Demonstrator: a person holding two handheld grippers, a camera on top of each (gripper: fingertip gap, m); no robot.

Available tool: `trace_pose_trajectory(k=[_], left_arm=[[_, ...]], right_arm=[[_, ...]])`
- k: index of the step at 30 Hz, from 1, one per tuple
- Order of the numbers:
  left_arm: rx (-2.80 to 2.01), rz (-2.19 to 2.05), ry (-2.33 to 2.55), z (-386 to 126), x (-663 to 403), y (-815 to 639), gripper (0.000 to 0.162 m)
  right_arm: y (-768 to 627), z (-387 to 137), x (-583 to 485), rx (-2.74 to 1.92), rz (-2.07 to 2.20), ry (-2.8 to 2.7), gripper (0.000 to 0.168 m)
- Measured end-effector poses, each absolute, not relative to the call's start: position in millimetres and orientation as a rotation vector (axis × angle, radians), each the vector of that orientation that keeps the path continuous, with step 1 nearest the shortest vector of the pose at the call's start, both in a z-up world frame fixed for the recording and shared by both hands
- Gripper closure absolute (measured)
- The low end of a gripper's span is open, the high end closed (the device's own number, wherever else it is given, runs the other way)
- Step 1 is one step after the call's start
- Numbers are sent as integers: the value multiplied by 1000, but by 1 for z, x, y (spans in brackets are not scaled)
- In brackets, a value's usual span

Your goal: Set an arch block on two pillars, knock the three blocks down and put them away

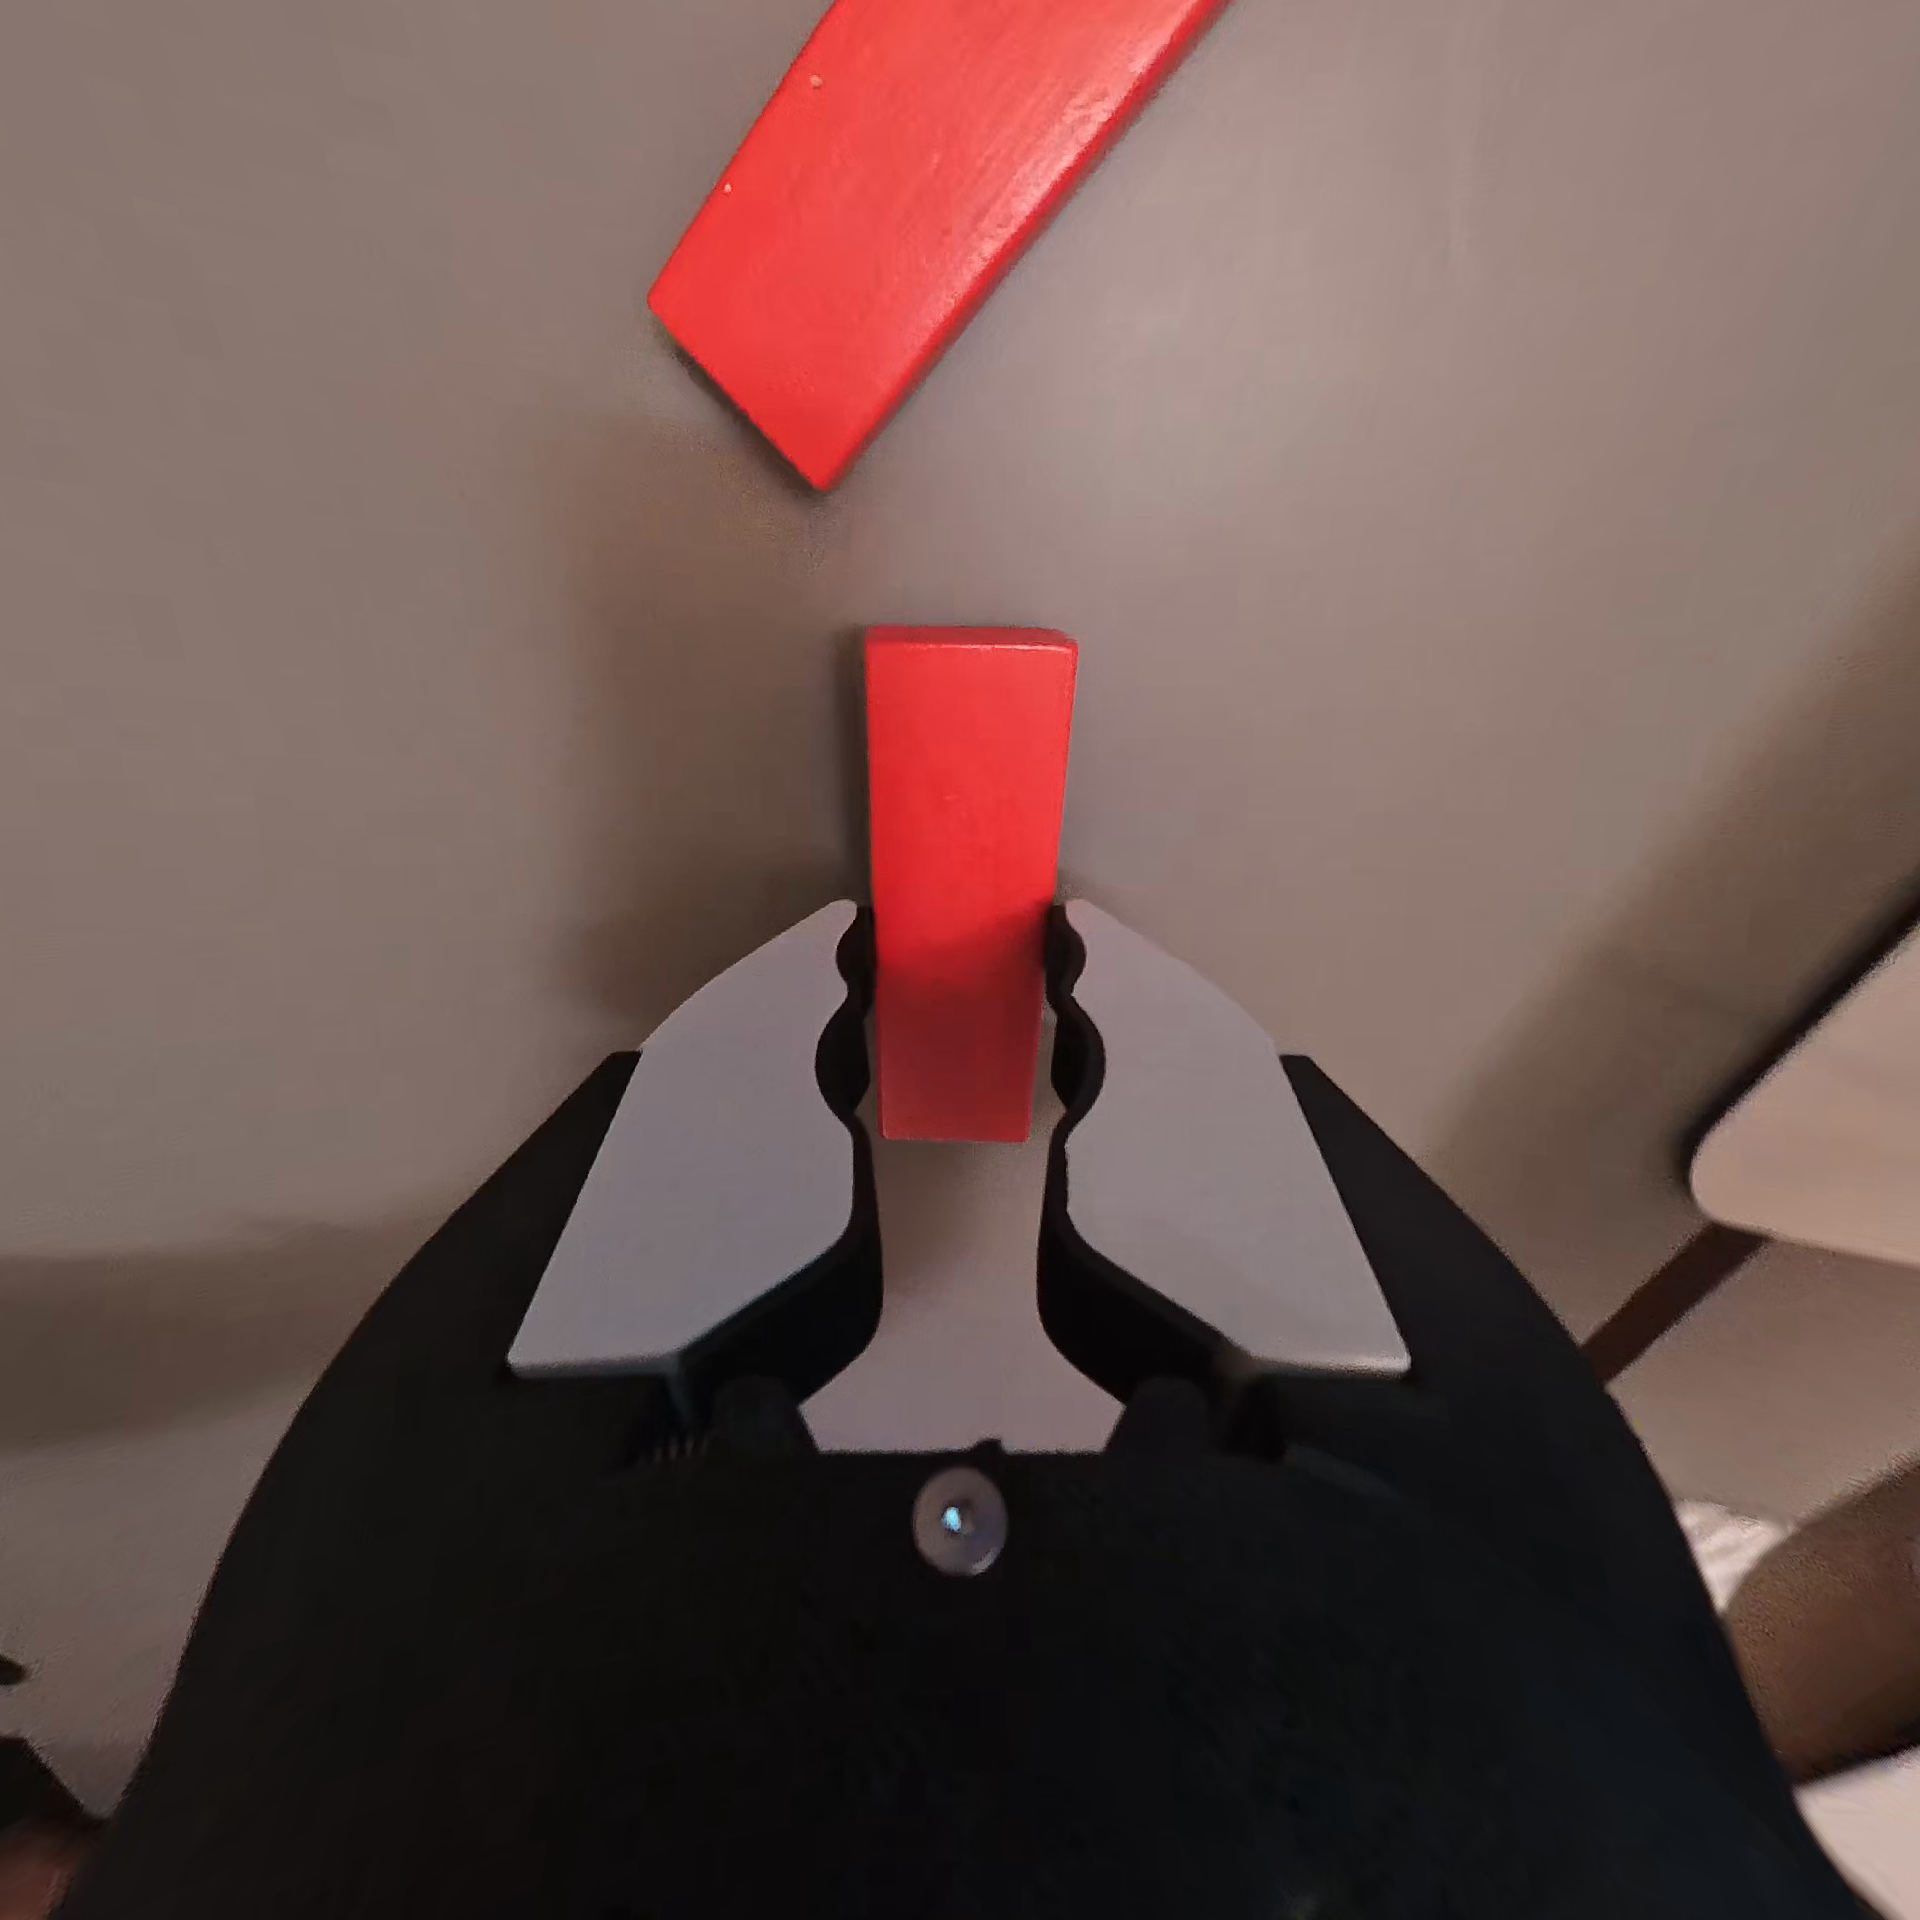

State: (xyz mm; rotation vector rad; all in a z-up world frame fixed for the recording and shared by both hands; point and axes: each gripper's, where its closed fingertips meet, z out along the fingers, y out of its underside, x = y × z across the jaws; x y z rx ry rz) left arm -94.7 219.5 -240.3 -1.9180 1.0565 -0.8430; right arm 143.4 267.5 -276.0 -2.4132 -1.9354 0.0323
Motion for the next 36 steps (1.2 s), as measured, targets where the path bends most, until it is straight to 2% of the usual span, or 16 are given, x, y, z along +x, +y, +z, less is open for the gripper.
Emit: trace_pose_trajectory(k=[6,9,12,17,22,36], left_arm=[[-1923,-845,1047,-240,-97,222,95],[-1919,-849,1045,-239,-97,222,95],[-1918,-847,1050,-240,-97,222,95],[-1914,-875,1050,-240,-94,222,95],[-1911,-878,1062,-240,-92,222,95],[-1915,-893,1087,-243,-83,217,95]], right_arm=[[276,-197,194,-2495,30,-1465,136],[272,-157,251,-2575,-28,-1110,136],[256,-142,323,-2667,-99,-738,136],[202,-181,433,-2866,-120,-62,136],[148,-228,475,-3000,-139,284,136],[104,-284,464,-3177,-142,371,136]])
